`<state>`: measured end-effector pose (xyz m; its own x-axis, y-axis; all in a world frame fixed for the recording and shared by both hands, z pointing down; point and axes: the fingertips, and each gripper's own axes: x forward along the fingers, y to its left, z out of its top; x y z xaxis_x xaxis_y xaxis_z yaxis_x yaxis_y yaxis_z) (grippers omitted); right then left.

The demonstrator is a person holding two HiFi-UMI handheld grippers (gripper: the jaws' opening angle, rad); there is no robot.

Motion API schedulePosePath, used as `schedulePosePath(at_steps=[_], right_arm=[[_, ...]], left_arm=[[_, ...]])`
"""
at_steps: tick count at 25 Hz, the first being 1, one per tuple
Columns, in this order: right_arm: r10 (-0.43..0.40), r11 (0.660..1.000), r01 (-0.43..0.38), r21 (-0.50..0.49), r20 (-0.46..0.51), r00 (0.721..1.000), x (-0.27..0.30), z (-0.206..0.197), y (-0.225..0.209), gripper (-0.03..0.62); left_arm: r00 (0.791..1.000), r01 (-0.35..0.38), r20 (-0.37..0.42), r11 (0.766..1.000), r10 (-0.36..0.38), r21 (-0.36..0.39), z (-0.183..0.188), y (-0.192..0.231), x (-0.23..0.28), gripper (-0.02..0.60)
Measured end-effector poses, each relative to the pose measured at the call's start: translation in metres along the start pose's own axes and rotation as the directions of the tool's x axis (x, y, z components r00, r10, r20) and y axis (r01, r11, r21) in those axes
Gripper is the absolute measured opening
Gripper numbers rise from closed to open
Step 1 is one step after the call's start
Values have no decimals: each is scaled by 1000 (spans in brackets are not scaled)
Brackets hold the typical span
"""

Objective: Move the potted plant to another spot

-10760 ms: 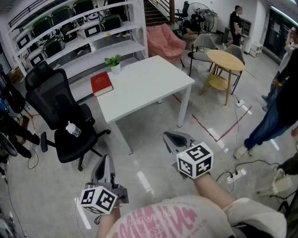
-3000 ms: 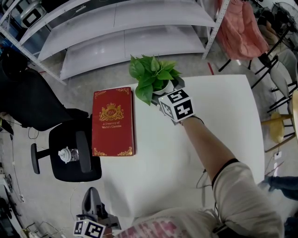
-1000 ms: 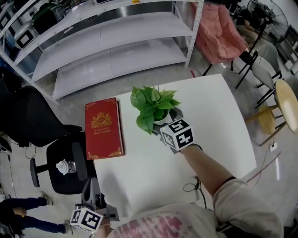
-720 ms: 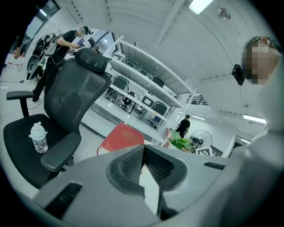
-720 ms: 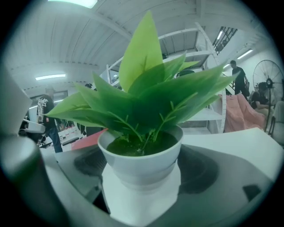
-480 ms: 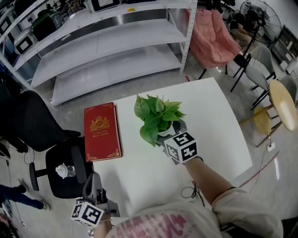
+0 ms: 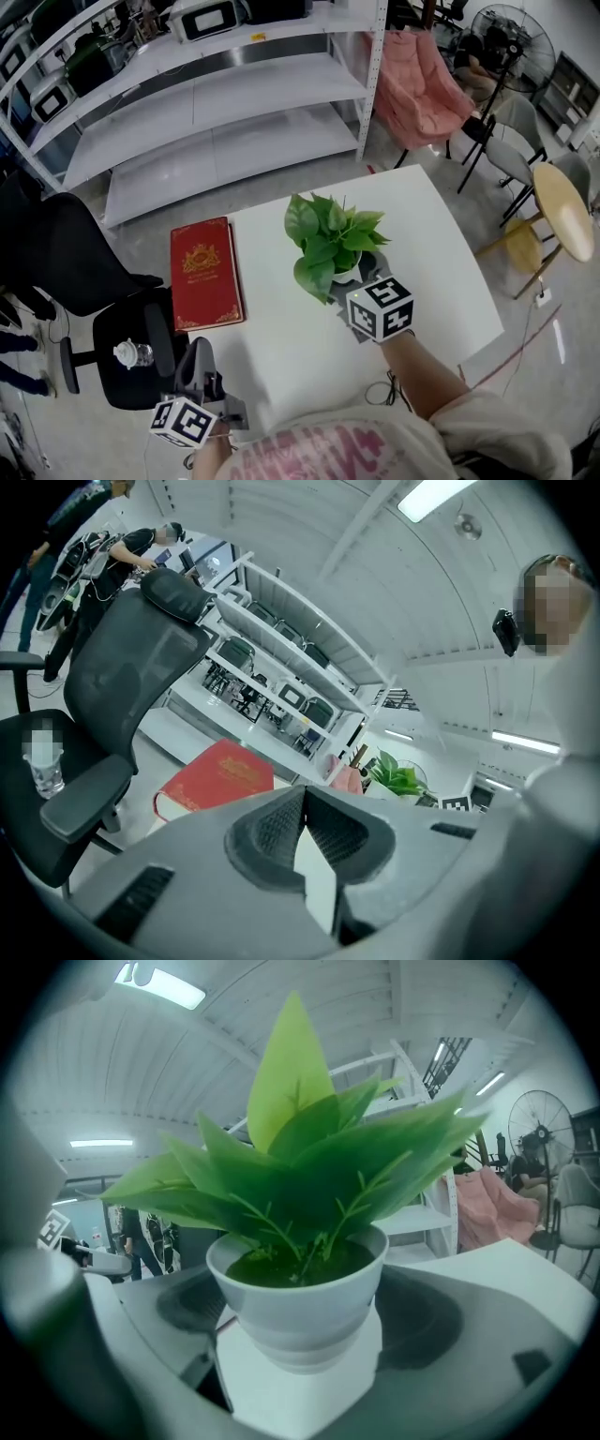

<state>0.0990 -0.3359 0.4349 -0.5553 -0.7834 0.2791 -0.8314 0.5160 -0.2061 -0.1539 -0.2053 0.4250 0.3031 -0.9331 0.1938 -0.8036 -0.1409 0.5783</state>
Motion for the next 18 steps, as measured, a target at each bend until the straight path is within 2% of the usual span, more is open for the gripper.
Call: schedulePosePath(at_steps=[9, 18], right_arm=[[-42, 999, 45, -29, 72, 997, -32, 34, 11, 505], [-73, 996, 77, -41, 85, 994, -62, 37, 50, 505]], left_arm=[[996, 88, 1, 996, -88, 20, 13, -14, 8, 3], [984, 180, -14, 982, -180, 53, 33, -23, 1, 3]])
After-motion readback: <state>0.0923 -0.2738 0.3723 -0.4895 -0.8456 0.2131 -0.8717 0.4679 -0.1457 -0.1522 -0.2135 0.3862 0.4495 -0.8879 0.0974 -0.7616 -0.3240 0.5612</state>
